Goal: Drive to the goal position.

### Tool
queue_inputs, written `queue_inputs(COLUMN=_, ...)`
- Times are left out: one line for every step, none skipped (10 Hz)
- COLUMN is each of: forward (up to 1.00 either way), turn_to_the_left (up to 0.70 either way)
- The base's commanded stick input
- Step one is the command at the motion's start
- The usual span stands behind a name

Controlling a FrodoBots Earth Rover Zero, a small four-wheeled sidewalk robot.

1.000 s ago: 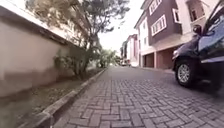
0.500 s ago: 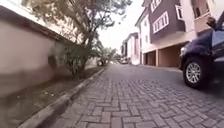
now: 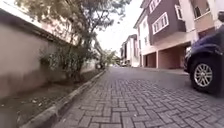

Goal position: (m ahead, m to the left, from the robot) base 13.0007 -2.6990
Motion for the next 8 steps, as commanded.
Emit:
queue_inputs(forward=0.7, turn_to_the_left=0.0)
queue_inputs(forward=0.7, turn_to_the_left=0.0)
queue_inputs(forward=0.7, turn_to_the_left=0.0)
queue_inputs(forward=0.7, turn_to_the_left=0.0)
queue_inputs(forward=0.7, turn_to_the_left=0.0)
queue_inputs(forward=0.7, turn_to_the_left=0.0)
queue_inputs(forward=0.7, turn_to_the_left=0.0)
queue_inputs(forward=0.7, turn_to_the_left=0.0)
